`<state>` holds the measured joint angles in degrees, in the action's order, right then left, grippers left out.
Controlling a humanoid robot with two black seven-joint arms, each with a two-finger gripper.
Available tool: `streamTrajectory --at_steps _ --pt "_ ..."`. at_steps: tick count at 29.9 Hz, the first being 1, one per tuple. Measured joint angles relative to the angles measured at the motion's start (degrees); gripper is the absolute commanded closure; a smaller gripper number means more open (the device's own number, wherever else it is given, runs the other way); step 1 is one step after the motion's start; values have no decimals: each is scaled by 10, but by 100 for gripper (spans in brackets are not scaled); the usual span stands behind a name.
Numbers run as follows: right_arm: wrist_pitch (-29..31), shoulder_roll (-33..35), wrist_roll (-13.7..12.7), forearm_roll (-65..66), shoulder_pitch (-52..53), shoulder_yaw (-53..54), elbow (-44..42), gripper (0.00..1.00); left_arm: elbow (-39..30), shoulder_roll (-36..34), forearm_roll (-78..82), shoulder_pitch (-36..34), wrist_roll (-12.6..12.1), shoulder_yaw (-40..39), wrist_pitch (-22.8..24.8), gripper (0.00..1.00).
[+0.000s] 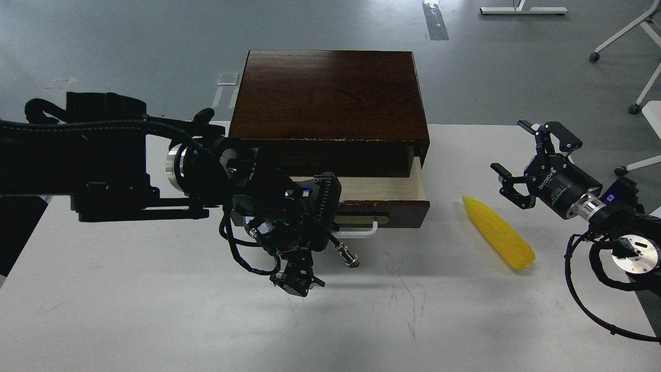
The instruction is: Put corn in drawer with both arms
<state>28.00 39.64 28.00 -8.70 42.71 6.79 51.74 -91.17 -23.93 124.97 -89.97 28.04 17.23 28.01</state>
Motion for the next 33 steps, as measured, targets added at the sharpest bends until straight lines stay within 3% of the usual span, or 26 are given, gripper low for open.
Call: streamTrajectory --at_steps 11,19,26,33 --pt "0 -2 0 0 -1 0 0 0 -12 -2 -4 -24 0 -11 0 2" --pt "0 2 0 0 -3 0 0 0 -58 -47 -136 -37 0 -100 0 2" --pt "0 2 0 0 -6 1 -1 0 -27 -91 -428 -15 0 -224 0 2" --pt "0 3 0 0 -6 0 -1 0 23 -175 -825 103 -1 -271 0 2"
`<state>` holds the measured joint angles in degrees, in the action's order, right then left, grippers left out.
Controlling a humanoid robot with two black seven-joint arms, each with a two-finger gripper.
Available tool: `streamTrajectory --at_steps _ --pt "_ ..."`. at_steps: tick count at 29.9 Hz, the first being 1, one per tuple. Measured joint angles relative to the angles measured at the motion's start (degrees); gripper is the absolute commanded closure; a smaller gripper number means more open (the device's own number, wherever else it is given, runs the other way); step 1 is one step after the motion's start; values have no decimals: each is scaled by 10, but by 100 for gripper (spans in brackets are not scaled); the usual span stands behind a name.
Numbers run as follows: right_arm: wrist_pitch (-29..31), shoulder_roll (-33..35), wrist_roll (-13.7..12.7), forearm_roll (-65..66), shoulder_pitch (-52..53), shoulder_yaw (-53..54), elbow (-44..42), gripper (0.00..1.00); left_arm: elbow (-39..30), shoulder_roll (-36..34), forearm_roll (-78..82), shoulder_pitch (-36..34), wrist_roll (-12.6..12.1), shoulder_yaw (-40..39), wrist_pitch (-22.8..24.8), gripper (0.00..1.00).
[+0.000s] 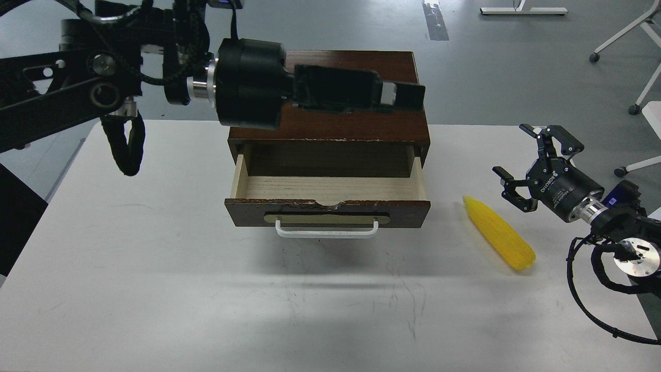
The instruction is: Put corn in drawer with both arms
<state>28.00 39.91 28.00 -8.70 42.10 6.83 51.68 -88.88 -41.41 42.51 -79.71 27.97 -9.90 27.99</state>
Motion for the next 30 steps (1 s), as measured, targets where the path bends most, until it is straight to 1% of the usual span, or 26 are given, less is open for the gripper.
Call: streamTrajectory --at_steps 2,5,9,13,16,18,21,24,30 --pt "0 0 0 0 0 0 0 0 7 -21 -89 40 0 -4 -2 2" --pt "0 0 0 0 0 -1 0 0 29 -46 -188 89 0 -7 -20 2" --pt "0 0 0 0 0 -2 0 0 86 -64 -312 165 0 -18 -34 2" --pt "0 7 0 22 -3 -3 1 0 163 -52 -374 244 1 -74 -35 2" --pt "0 28 0 61 -1 -2 4 0 228 -21 -379 308 0 -122 -36 2" --pt "0 43 0 93 5 -1 6 0 264 -1 -379 333 0 -137 -40 2" --pt "0 73 0 156 16 -1 8 0 314 24 -379 356 0 -143 -42 2" --pt "0 105 0 258 35 -1 9 0 344 35 -380 370 0 -145 -40 2" --pt "0 143 0 510 76 -2 14 0 351 39 -379 383 0 -145 -36 2"
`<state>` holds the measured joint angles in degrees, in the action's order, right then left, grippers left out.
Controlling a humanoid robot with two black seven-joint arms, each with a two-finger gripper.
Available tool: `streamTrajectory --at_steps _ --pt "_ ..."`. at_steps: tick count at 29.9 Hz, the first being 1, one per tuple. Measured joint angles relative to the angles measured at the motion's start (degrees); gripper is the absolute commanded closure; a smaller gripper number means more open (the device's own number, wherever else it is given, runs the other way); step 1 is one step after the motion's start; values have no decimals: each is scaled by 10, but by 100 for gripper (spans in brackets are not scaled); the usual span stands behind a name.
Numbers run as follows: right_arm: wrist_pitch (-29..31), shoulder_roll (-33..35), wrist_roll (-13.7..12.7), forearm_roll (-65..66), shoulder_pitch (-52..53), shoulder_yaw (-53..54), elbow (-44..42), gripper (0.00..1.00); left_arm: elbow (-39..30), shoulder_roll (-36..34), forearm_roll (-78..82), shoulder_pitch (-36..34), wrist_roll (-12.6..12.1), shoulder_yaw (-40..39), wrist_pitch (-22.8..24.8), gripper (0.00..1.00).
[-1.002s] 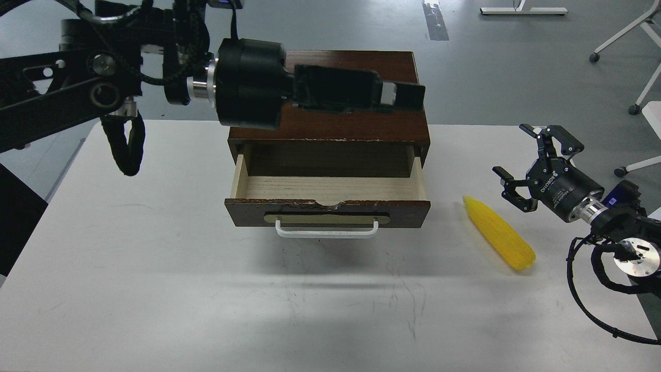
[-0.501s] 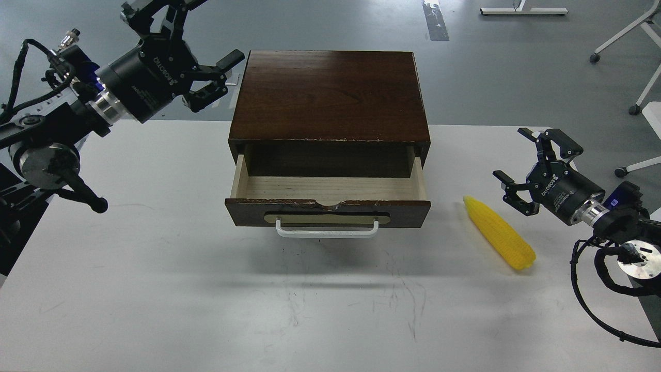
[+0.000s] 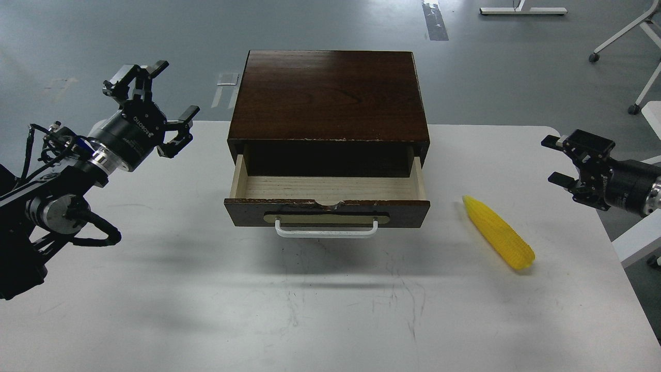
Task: Put corn in drawer with both arms
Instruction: 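Move the right gripper down to the yellow corn cob and grasp it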
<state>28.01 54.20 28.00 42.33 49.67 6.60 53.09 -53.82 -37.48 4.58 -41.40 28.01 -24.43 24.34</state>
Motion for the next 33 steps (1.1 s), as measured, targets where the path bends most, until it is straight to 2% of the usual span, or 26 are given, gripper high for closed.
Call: streamTrajectory --at_steps 7,11,14,19,23,26,29,30,31,33 --pt "0 -2 0 265 29 -1 16 0 -6 -1 2 1 0 -2 0 2" --pt "0 -27 0 367 34 -8 17 0 -7 -3 2 0 0 -2 1 2" --pt "-11 -49 0 397 40 -35 16 1 -7 -6 2 0 0 -3 2 2" --pt "-64 -76 0 405 69 -118 13 2 -7 -6 2 -1 0 -3 3 2" --pt "-89 -89 0 405 84 -163 12 8 -7 -7 2 -1 0 -2 8 2" --pt "-97 -92 0 405 85 -175 12 14 -7 -7 2 -1 0 -2 9 2" --pt "-106 -101 0 406 84 -186 12 27 -8 -7 2 -1 0 -2 10 2" --pt "-110 -105 0 406 84 -190 12 37 -8 -7 2 -1 0 -2 10 2" --pt "-113 -108 0 405 83 -195 11 37 -8 -7 2 -1 0 -2 11 2" --pt "-120 -111 0 406 83 -206 10 60 -8 -7 2 -1 0 -2 11 2"
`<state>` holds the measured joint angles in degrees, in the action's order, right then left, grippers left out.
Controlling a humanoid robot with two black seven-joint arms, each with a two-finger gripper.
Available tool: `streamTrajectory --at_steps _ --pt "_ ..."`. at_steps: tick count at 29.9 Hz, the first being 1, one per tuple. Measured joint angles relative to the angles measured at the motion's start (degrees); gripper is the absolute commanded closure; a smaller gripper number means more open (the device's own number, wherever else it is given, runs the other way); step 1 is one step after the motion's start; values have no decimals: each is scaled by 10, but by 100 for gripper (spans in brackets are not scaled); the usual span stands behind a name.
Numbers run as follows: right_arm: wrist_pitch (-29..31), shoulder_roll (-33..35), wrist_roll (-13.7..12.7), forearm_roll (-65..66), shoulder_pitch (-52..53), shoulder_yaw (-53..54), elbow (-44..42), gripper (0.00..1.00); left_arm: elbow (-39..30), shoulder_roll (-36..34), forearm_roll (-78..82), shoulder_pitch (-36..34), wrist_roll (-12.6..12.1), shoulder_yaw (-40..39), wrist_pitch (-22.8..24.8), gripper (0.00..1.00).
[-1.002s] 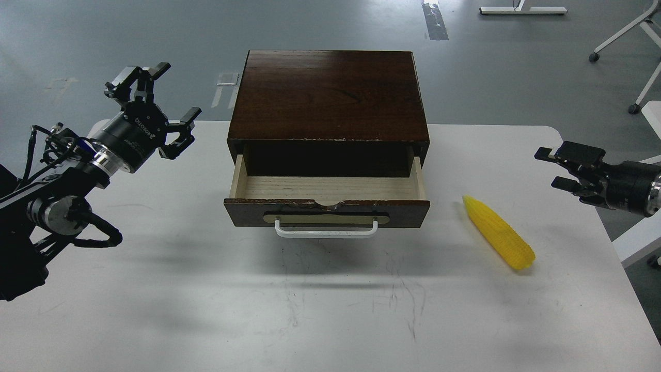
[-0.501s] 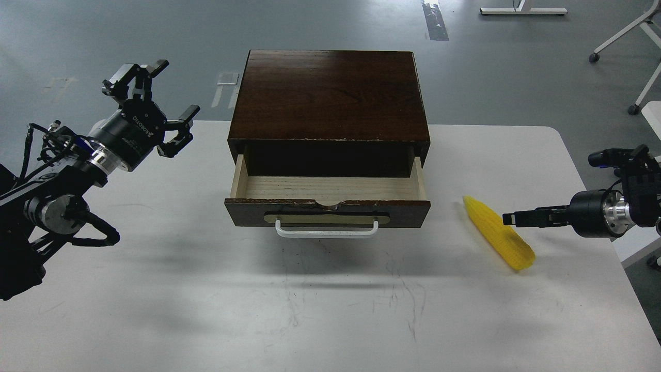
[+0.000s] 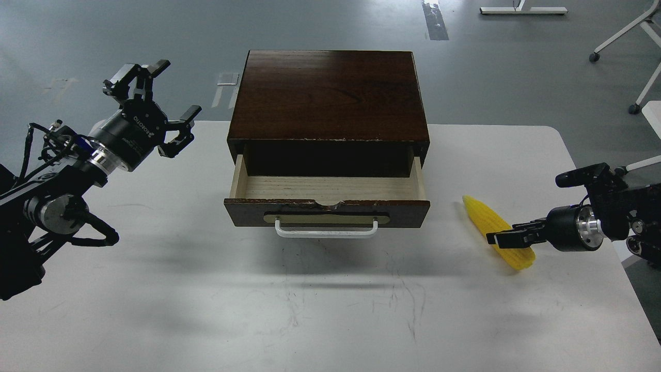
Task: Put corn in drawer with both arms
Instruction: 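Move the right gripper down to the yellow corn cob and grasp it, then lift the corn with the right gripper and carry it over the drawer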
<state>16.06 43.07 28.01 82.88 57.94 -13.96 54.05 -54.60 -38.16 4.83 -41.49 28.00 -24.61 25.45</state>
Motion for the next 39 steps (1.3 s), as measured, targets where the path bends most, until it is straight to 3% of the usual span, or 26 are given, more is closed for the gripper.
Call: streamTrajectory --at_steps 1,2,4,7,15,24,32,39 --pt "-2 -2 0 0 0 -3 -2 66 0 0 0 0 0 0 0 2" --pt "-2 -3 0 0 0 -5 -3 81 0 0 0 0 0 0 0 2" --pt "-3 -3 0 0 -1 -9 -6 94 -3 -1 0 0 0 0 0 2" --pt "-4 -3 0 0 0 -13 -7 99 -12 -2 0 0 0 0 0 2" --pt "-16 26 0 -2 73 -12 16 99 -18 -2 0 1 0 0 -1 2" --pt "-19 49 0 -7 296 -19 96 98 -18 -1 0 -1 0 0 -1 2" --pt "-17 -52 0 -10 459 -110 169 98 -18 -1 0 -1 0 -1 -1 2" --pt "-27 -173 0 7 493 -155 176 98 -19 -2 0 -2 0 -1 -1 2"
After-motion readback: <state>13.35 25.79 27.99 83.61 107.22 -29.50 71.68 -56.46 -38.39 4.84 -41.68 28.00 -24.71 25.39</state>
